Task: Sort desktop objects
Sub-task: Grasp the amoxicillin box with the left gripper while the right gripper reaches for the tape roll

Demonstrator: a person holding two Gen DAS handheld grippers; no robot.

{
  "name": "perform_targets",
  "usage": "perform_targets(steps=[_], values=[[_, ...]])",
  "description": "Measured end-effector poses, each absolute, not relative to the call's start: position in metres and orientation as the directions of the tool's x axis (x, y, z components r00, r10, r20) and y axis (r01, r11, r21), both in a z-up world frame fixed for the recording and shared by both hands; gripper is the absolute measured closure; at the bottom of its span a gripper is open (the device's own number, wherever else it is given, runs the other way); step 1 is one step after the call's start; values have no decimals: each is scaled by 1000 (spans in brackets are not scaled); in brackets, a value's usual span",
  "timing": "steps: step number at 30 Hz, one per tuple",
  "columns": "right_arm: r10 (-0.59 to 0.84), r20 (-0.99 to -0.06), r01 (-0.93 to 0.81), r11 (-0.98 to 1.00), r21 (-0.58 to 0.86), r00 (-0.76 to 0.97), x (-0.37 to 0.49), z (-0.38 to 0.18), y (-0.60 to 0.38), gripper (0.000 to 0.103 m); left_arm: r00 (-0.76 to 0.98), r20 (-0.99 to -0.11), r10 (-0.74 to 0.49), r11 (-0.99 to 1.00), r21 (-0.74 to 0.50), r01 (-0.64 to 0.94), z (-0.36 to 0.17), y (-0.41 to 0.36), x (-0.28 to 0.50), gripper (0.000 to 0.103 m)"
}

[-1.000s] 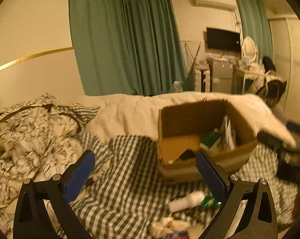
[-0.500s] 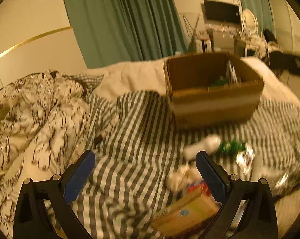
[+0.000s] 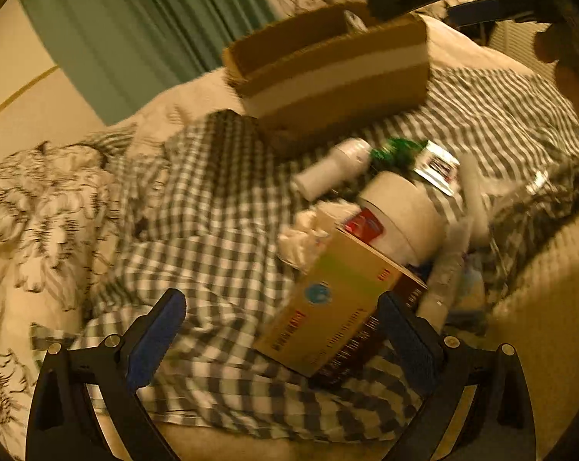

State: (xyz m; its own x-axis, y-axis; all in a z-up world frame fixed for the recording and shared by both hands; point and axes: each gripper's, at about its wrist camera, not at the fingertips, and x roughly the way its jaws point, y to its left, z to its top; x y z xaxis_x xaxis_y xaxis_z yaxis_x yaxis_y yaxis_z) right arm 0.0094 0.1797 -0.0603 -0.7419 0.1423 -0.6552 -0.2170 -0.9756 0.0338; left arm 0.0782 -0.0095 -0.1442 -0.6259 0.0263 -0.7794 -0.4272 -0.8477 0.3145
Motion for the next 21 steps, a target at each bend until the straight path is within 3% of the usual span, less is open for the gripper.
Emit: perform_targets(steps=[8,14,15,17,21], values=[[73,-726,-159,-986,50,-684,-2,-91,175,1,-486,-872,65,-773,264,-577,-172,3,74,1],[26,-806,-145,-987,74,-591,-20,-131,177,3,-466,-885,0,-759,304,-576,-192,15,62,1],[23,-818,-138,-988,69,-575,-22,-136,175,5,-470,-883,-7,-765,307,-566,-193,15,60,4],[22,-837,-122,-991,54,-546,-25,-143,170,7,-460,-888,5,-785,281,-552,-193,12,56,19],[-5,-868,-104,-992,65,-496,-30,-157,166,8,-468,-883,32,-829,238,-507,-186,1,51,20]])
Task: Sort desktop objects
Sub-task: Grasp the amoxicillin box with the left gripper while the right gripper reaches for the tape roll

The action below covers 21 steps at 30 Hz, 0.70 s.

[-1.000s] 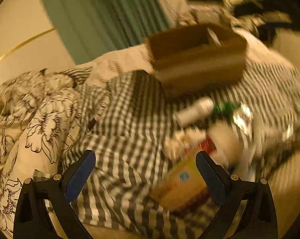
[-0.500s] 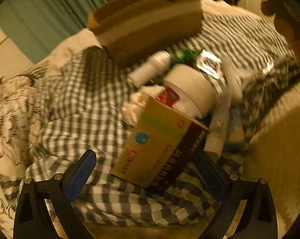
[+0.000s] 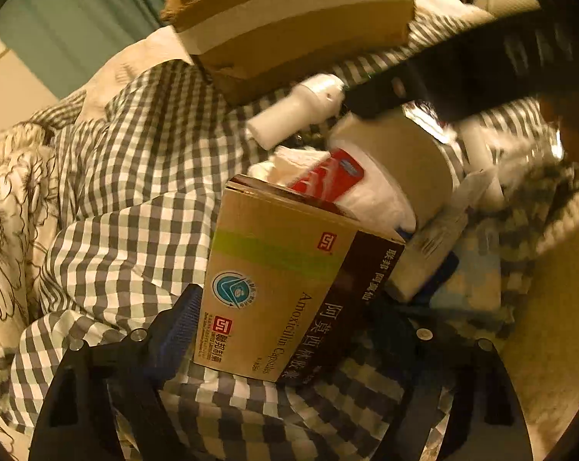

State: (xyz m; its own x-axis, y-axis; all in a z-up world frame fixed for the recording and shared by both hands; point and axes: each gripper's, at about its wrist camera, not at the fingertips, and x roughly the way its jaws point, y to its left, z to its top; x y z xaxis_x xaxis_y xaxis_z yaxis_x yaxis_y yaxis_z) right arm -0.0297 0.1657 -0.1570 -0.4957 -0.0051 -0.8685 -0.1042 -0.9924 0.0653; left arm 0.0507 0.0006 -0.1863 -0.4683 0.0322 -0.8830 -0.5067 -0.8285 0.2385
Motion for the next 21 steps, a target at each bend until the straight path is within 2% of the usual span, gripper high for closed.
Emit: perform_targets(steps=[5,9,12,16,21], values=[[-65,-877,-82,-990,117,-476,-32,-164,161,11,-499,-866,34,-869,221,-443,-176,-8,47,21],[-125,-874,-58,-983,172,-470,-32,-164,160,26,-510,-858,53,-915,163,-370,-166,-23,40,21],[-164,-873,-44,-977,206,-459,-33,-167,156,30,-532,-844,60,-942,129,-309,-157,-35,34,21],[-201,-866,-11,-973,232,-457,-33,-167,149,45,-582,-812,54,-959,121,-257,-142,-43,34,21],[-200,-868,9,-975,220,-455,-33,-168,144,45,-656,-755,18,-969,149,-198,-118,-49,33,21]])
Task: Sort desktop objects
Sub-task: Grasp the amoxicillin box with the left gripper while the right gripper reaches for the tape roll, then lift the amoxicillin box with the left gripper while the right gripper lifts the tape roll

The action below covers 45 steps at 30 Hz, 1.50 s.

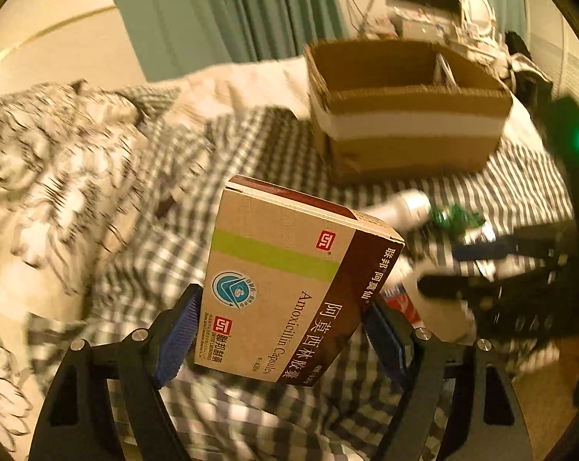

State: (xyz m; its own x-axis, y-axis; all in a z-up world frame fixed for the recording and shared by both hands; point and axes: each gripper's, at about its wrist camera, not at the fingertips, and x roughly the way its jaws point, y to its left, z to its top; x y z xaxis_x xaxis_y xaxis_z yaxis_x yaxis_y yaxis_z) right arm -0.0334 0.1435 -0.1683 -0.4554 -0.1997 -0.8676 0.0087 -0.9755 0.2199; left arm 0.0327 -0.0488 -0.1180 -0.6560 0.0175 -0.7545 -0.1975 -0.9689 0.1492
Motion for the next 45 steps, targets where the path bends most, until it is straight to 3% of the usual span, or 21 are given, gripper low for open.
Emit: perform_targets(steps=[5,8,15,17,19,21,32,45], values=[[-171,-884,54,-985,163,-435,-35,-172,131,42,-694,-719,26,-981,115,-156,-92,-57,27,21],[-138,-904,81,-990,115,-404,-37,-178,122,29,-718,-695,33,-986,97,-139,-76,-59,25,21],[-90,-915,103,-993,53,-393,-37,-182,115,28,-760,-647,59,-992,45,-115,-45,-59,26,21],[-93,-908,63,-995,74,-409,-37,-178,125,32,-770,-634,69,-993,34,-117,-38,-57,27,21],[-130,-896,39,-991,126,-426,-34,-172,137,63,-778,-623,80,-992,24,-122,-31,-54,28,21],[-141,-887,36,-990,140,-439,-34,-166,140,71,-785,-613,90,-992,16,-127,-26,-51,29,21],[-73,-833,-38,-993,112,-548,-20,-125,167,79,-835,-537,120,-992,-40,-118,3,-42,41,21],[10,-630,-150,-974,170,-777,23,-45,204,79,-902,-414,122,-992,-83,-96,28,-30,53,21]])
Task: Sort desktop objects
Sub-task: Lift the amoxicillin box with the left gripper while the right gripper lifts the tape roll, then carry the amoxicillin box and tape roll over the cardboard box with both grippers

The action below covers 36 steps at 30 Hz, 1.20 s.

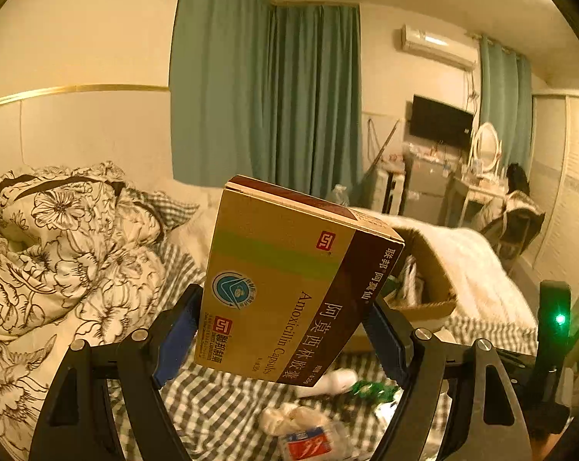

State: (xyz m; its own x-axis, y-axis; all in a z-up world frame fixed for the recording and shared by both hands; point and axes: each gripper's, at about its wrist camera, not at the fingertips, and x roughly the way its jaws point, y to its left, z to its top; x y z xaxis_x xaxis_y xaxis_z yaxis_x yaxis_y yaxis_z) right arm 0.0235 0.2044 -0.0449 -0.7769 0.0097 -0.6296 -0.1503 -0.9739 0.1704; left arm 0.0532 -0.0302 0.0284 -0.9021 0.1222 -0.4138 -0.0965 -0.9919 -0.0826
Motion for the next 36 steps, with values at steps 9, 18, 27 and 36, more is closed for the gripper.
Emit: perform_targets(steps=[9,18,27,36], values=[[88,-399,-156,-977,142,-913,63,13,205,80,-930,-343,135,-991,-62,-122,39,-9,48,21],[136,-303,-165,-984,72,-943,61,30,209,81,-945,-280,172,-985,-44,-166,45,8,27,21],[202,-189,-196,-979,-50,-961,34,53,206,81,-945,-246,213,-977,-26,-213,48,23,-6,21],[242,-199,-250,-968,16,-950,-5,43,243,81,-924,-290,248,-969,-55,-242,27,34,-57,21]])
